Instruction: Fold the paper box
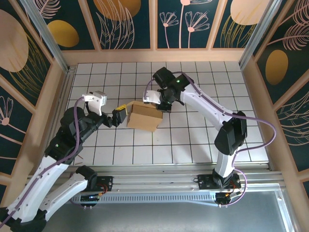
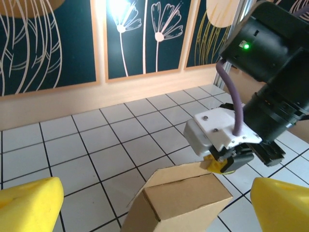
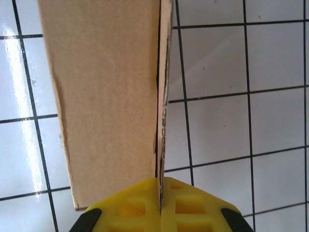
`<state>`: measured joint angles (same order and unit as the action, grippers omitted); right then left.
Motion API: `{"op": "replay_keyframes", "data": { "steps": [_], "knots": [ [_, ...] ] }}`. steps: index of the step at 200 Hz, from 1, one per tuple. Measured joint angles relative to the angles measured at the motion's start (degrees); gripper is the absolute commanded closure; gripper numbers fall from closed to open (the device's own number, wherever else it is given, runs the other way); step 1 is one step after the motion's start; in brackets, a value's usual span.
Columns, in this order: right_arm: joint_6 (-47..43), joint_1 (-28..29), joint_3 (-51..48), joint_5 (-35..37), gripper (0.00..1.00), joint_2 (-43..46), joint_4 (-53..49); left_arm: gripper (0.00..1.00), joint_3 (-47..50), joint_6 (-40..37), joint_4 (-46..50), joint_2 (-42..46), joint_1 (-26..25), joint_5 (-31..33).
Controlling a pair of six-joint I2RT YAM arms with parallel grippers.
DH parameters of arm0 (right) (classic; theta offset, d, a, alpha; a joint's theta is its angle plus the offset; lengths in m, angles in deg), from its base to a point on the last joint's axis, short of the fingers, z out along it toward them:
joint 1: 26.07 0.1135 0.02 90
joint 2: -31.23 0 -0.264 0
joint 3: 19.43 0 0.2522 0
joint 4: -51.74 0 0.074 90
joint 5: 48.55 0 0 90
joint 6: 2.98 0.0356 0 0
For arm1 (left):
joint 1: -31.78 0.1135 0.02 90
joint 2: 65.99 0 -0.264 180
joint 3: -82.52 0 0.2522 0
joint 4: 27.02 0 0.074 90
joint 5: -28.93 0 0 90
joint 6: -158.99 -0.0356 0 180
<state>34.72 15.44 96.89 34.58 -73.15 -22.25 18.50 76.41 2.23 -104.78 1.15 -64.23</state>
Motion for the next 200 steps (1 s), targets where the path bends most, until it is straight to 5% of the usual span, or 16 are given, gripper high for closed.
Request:
{"op": "replay_keyframes", "data": {
  "steps": [35, 200],
  "knots": [
    [0.31, -0.17, 3.76, 1.2, 0.96, -2.54, -2.4, 0.01, 0.26, -1.66, 0.17, 0.92, 0.0, 0.44],
    [5.22, 6.95, 17.49, 3.61, 0.33, -12.28, -1.79, 0.03, 1.73, 0.13, 6.67, 0.52, 0.0, 15.47]
  ]
}}
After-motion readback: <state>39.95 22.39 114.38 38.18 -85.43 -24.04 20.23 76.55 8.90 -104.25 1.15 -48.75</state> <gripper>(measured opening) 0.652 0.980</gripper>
